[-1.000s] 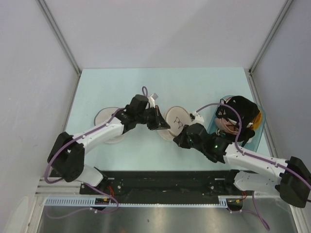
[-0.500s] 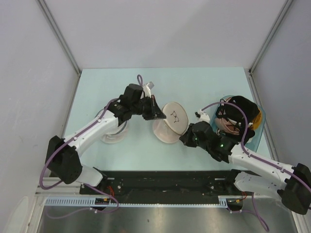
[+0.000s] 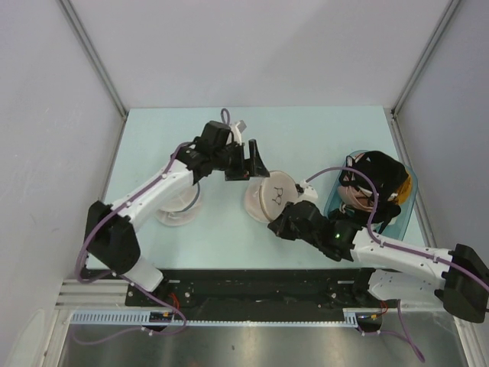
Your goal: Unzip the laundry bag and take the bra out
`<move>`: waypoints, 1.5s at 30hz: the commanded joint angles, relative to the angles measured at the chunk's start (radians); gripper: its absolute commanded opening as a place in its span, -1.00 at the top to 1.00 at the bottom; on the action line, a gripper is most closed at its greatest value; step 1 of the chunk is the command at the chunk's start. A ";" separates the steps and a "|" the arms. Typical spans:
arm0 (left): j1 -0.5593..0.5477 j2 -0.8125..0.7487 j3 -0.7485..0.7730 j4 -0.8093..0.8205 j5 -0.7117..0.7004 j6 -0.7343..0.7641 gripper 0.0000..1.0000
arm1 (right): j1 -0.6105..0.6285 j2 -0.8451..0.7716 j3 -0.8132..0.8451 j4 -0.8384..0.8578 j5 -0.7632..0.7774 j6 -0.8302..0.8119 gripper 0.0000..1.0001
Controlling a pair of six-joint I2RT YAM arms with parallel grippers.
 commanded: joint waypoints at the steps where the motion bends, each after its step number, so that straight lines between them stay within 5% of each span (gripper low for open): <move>1: 0.006 -0.239 -0.019 -0.043 -0.071 0.033 -0.68 | -0.028 0.003 0.038 0.072 0.040 0.030 1.00; 8: -0.015 -0.372 -0.376 0.250 0.071 -0.214 -0.69 | -0.054 0.028 0.038 0.102 0.011 0.013 1.00; 12: -0.055 -0.315 -0.432 0.387 0.113 -0.274 -1.00 | -0.054 0.025 0.038 0.092 0.014 0.022 1.00; 15: -0.092 -0.256 -0.444 0.427 0.119 -0.283 -0.97 | -0.051 0.015 0.040 0.081 0.028 0.028 1.00; 22: -0.103 -0.186 -0.461 0.511 0.125 -0.317 -0.22 | -0.037 0.009 0.038 0.047 0.034 0.033 1.00; 27: -0.103 -0.163 -0.415 0.449 0.124 -0.294 0.77 | -0.031 0.006 0.038 0.024 0.050 0.037 1.00; 29: -0.101 -0.157 -0.385 0.419 0.118 -0.264 0.99 | -0.032 0.000 0.040 0.015 0.053 0.033 1.00; 45: 0.049 -0.278 -0.211 0.172 0.075 -0.081 0.99 | -0.219 -0.113 -0.074 -0.125 0.065 -0.108 1.00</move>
